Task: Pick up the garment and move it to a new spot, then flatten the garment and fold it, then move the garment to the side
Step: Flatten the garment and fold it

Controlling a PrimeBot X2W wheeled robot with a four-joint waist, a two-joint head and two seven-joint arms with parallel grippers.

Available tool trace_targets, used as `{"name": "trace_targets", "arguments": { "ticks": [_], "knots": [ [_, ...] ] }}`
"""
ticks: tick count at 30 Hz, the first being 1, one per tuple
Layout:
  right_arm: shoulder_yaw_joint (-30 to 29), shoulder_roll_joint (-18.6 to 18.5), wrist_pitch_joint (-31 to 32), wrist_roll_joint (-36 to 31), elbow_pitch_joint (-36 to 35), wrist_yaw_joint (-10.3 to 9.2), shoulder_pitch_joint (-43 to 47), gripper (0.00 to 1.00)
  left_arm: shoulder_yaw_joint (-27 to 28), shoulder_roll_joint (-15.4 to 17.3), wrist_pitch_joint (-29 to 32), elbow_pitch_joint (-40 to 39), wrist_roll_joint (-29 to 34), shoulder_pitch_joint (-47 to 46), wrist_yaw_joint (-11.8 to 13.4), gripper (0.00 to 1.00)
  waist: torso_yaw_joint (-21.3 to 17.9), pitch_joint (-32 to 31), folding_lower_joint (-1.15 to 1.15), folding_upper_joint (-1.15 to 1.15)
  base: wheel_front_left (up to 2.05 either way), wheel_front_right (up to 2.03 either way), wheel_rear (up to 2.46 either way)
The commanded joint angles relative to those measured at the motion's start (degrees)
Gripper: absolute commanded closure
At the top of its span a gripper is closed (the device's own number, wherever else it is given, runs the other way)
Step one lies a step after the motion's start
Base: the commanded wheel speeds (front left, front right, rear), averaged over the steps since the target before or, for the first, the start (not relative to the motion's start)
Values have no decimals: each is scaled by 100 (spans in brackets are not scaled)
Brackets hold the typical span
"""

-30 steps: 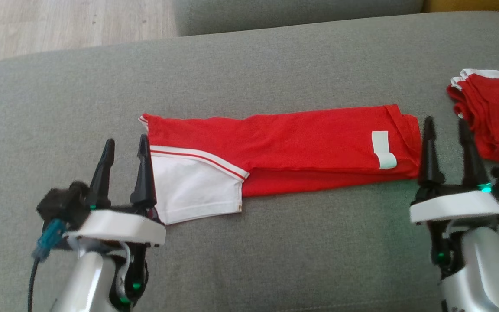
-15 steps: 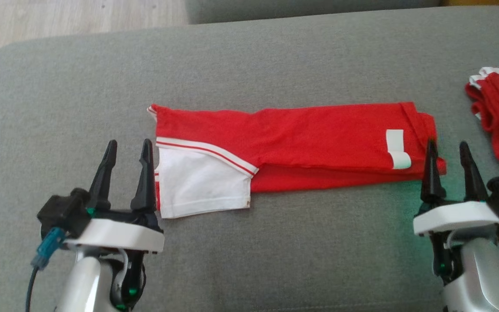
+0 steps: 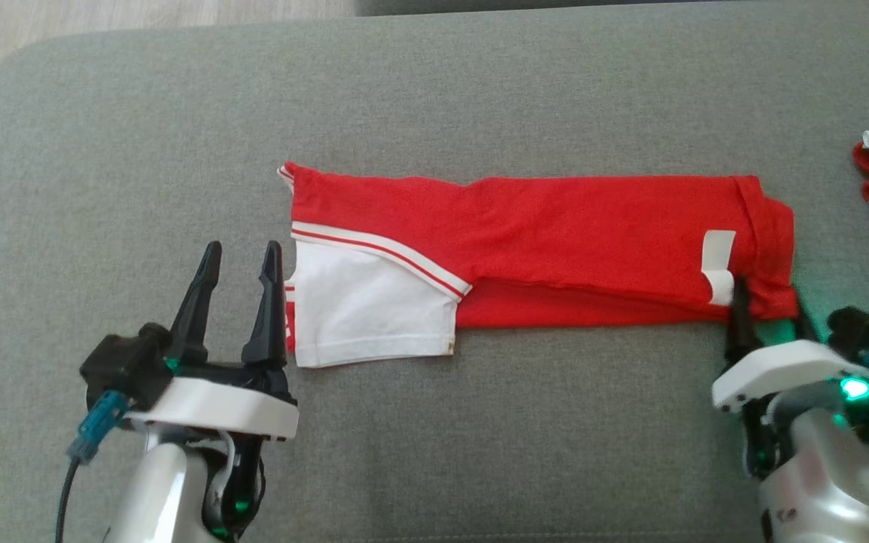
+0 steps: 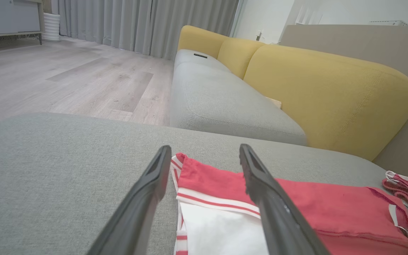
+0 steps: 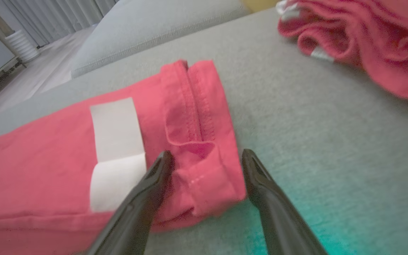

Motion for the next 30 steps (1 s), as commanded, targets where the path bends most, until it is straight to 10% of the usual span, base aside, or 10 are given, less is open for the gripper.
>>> {"name": "trace_targets", "arguments": {
  "ticks": [1, 8, 10, 30],
  "knots": [
    [216, -13, -15, 94, 53, 39, -183, 0, 164, 16, -30, -144, -42, -253, 9, 0, 5, 14, 0, 0, 0, 0, 0],
    [878, -13, 229, 691, 1025, 39, -467, 0, 208, 15, -30, -132, -52, -298, 24, 0, -53, 1, 0, 0, 0, 0, 0],
    [1015, -13, 204, 845, 1143, 39, -533, 100, 203, 15, -30, -135, -51, -297, 31, 0, -79, -5, 0, 0, 0, 0, 0],
    [-1318, -67, -248, -1022, 365, 39, -900, 100, 237, 15, -30, -93, -135, -226, 49, 0, -126, -252, 0, 0, 0, 0, 0]
  ]
}}
